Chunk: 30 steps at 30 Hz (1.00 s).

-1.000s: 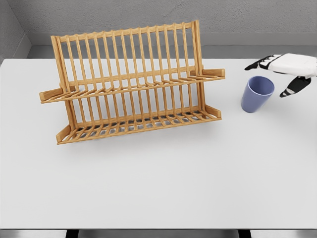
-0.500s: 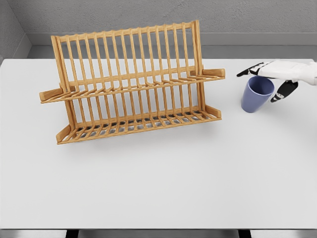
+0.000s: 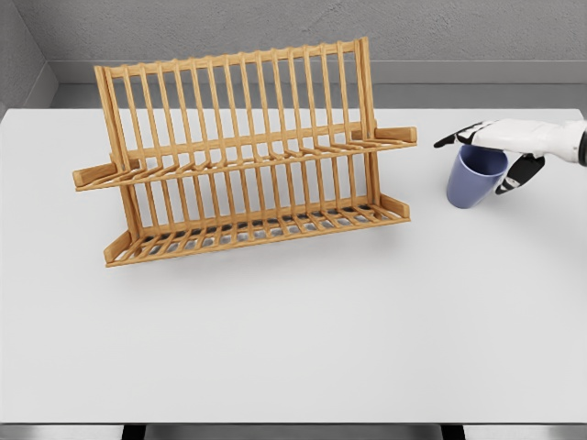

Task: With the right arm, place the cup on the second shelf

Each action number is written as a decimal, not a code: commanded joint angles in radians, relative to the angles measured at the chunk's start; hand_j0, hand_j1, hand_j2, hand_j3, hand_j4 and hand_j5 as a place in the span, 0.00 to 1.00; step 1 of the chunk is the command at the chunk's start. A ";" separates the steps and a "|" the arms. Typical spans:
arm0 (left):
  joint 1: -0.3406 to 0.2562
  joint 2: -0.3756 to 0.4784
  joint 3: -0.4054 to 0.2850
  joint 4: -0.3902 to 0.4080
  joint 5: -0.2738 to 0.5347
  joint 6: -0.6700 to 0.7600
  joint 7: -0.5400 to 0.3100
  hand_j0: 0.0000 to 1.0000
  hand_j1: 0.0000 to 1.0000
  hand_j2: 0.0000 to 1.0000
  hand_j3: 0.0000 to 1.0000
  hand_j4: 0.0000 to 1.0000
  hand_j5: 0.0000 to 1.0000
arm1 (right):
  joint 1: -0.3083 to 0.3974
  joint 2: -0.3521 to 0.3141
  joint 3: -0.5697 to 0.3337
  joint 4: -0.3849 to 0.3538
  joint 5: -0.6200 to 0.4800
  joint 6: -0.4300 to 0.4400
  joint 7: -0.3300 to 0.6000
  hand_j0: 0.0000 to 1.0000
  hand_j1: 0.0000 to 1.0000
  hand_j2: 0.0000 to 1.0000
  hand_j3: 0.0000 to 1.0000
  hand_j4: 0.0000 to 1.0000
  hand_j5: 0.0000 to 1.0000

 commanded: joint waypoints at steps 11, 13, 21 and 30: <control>0.000 0.000 0.000 0.000 0.000 0.000 0.000 1.00 1.00 1.00 1.00 1.00 1.00 | -0.002 -0.002 0.001 0.002 -0.006 0.003 0.000 0.68 0.68 0.68 0.68 0.68 0.68; 0.000 0.000 0.000 0.000 0.000 0.000 0.000 1.00 1.00 1.00 1.00 1.00 1.00 | -0.003 -0.008 -0.005 0.002 -0.006 0.003 0.000 0.68 0.68 0.68 0.68 0.68 0.68; 0.000 0.000 0.000 -0.001 0.000 0.000 0.000 1.00 1.00 1.00 1.00 1.00 1.00 | -0.025 -0.011 -0.006 -0.006 -0.007 0.003 0.000 0.65 0.65 0.65 0.65 0.65 0.65; 0.000 0.000 0.000 -0.001 0.000 0.000 0.000 1.00 1.00 1.00 1.00 1.00 1.00 | -0.071 -0.012 -0.008 -0.010 -0.009 0.003 0.000 0.65 0.65 0.65 0.65 0.65 0.65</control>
